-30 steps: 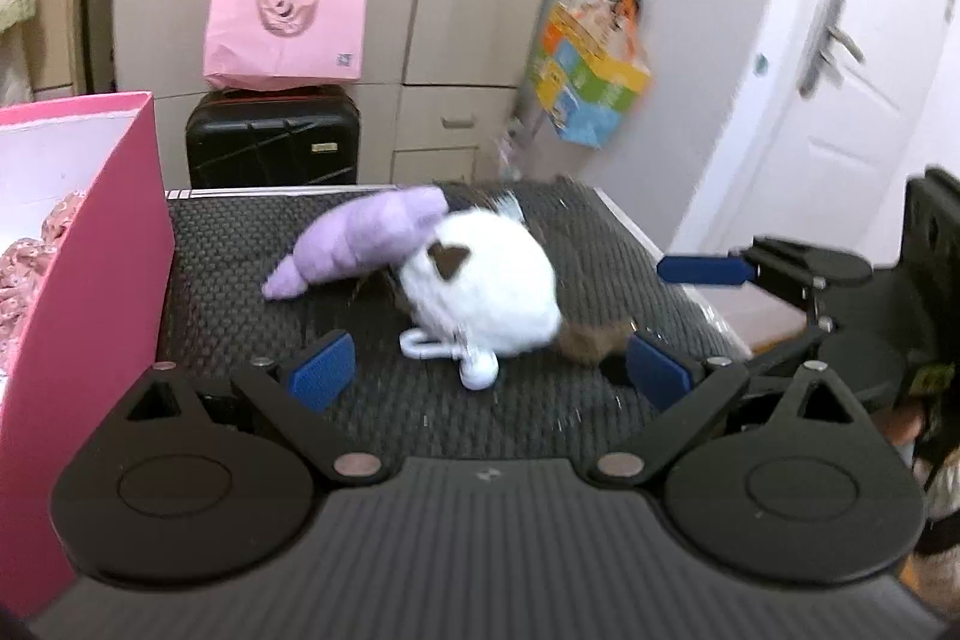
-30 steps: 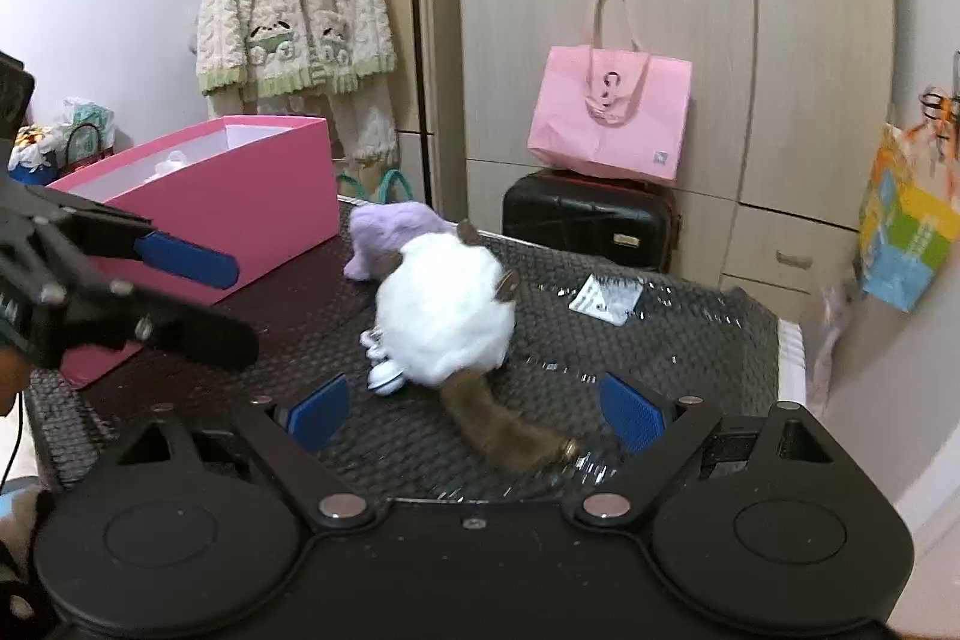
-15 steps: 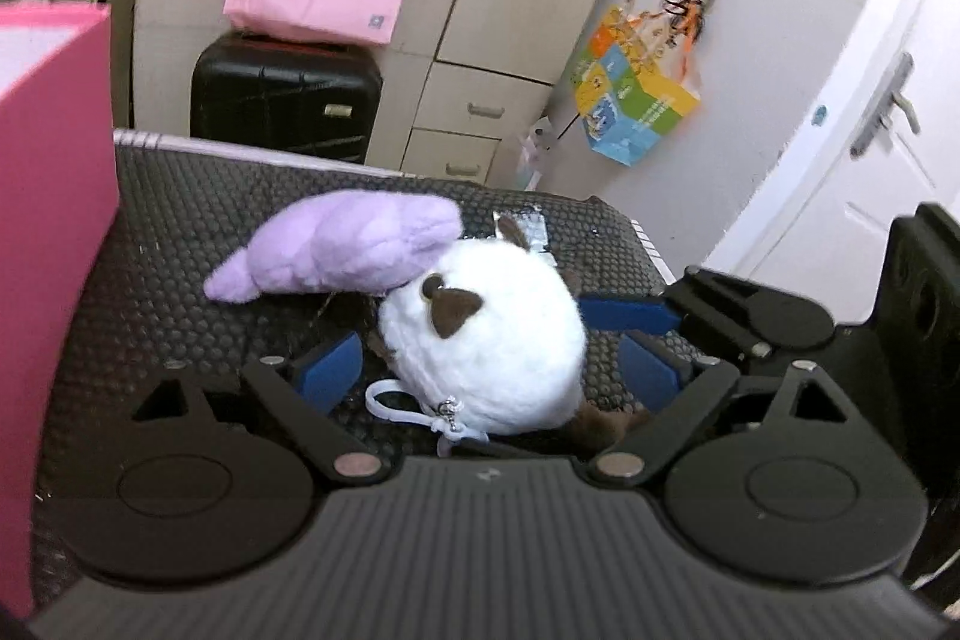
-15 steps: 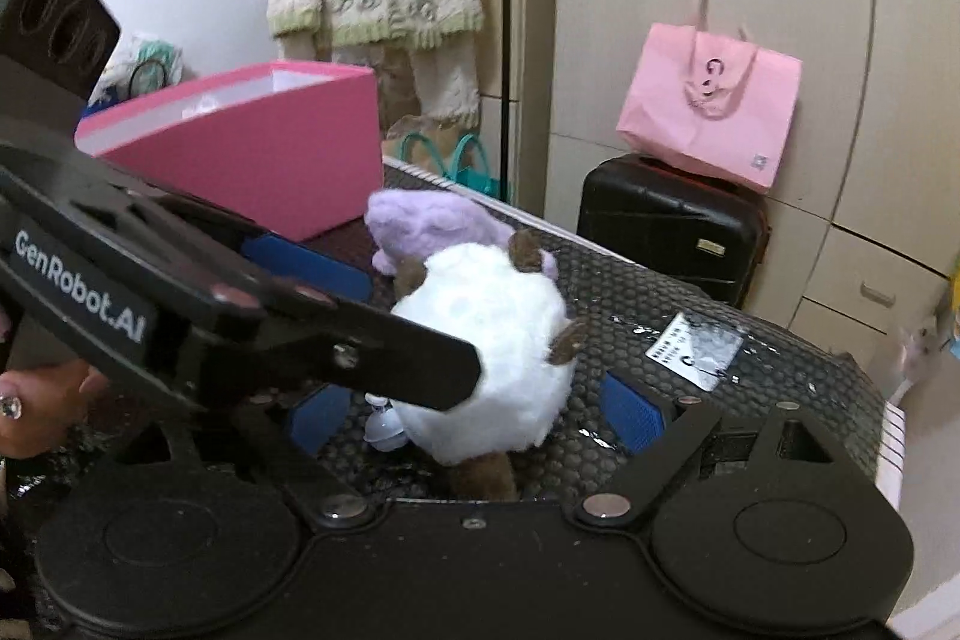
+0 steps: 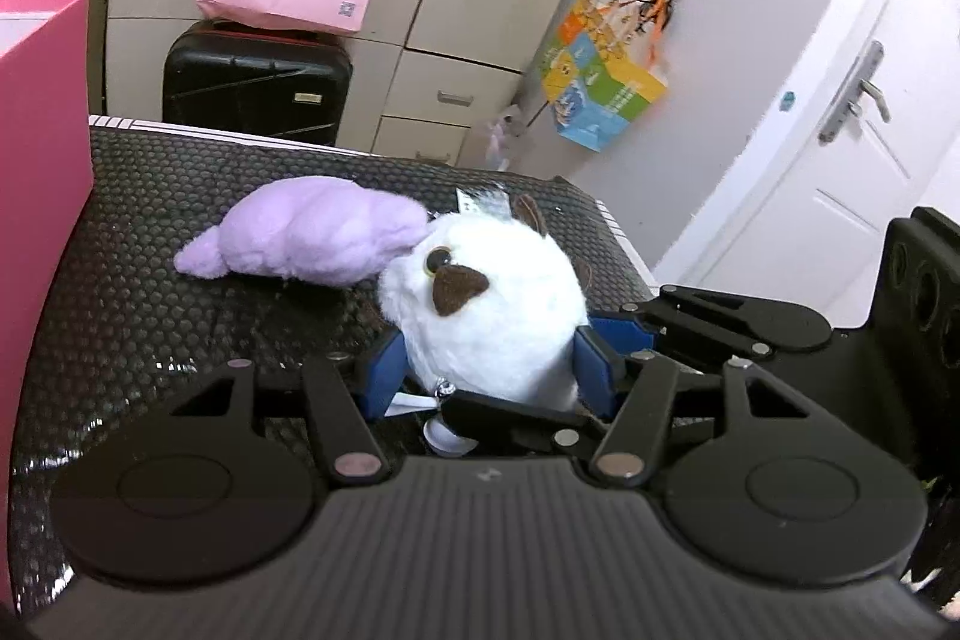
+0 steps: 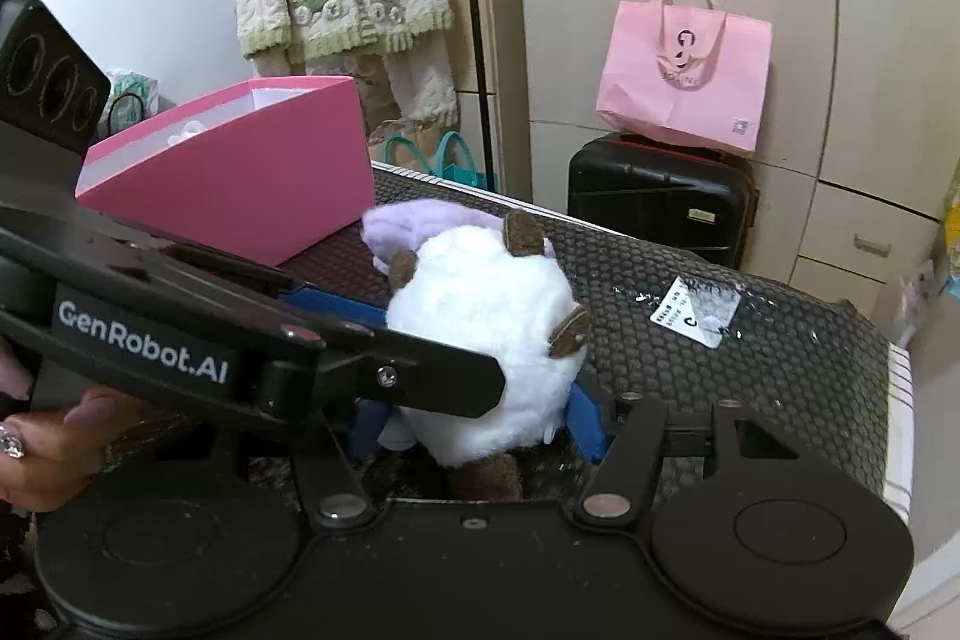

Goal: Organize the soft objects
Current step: 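Grasp the white plush cat toy with the left tool while the right tool clamps it too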

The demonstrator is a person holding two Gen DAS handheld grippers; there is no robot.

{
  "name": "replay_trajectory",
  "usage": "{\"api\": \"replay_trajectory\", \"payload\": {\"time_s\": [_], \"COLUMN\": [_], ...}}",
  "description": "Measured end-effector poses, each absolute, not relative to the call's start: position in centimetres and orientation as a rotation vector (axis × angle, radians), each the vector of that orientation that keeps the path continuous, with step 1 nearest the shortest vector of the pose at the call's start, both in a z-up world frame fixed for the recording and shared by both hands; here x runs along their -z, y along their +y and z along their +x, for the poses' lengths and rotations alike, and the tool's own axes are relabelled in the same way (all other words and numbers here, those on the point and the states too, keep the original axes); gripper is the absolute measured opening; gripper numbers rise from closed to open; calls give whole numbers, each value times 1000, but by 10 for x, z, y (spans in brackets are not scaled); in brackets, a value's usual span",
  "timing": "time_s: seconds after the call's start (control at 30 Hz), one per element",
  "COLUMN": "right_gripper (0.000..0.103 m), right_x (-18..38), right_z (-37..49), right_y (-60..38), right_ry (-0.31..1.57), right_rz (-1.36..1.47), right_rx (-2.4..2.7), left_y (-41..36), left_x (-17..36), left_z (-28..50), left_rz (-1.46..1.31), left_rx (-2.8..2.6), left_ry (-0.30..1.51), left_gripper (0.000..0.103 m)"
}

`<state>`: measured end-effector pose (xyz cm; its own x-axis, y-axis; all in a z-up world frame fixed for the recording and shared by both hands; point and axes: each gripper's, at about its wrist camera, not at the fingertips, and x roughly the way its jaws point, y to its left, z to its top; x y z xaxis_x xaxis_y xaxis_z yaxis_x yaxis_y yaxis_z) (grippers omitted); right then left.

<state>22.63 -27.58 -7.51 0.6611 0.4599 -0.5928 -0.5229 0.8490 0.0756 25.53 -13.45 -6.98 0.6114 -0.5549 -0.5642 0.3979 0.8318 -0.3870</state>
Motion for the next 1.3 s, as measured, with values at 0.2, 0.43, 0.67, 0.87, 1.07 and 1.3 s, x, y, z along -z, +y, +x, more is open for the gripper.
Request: {"api": "replay_trajectory", "payload": {"time_s": [0.2,0.43,0.67,0.87,1.07,1.3], "right_gripper": [66,66,65,65,65,65], "right_x": [69,66,61,54,52,42], "right_z": [209,178,151,136,122,109], "right_y": [-274,-260,-247,-233,-219,-197], "right_ry": [689,733,752,819,866,877], "right_rz": [-20,17,34,41,43,35], "right_rx": [-529,-495,-454,-433,-450,-493], "left_y": [-127,-113,-98,-84,-70,-45], "left_x": [69,65,61,61,59,47], "left_z": [238,216,195,187,173,158], "left_rz": [-241,-251,-242,-266,-262,-266], "left_rx": [587,614,649,686,692,681], "left_ry": [767,844,887,961,1011,1035], "left_gripper": [59,59,59,59,58,59]}}
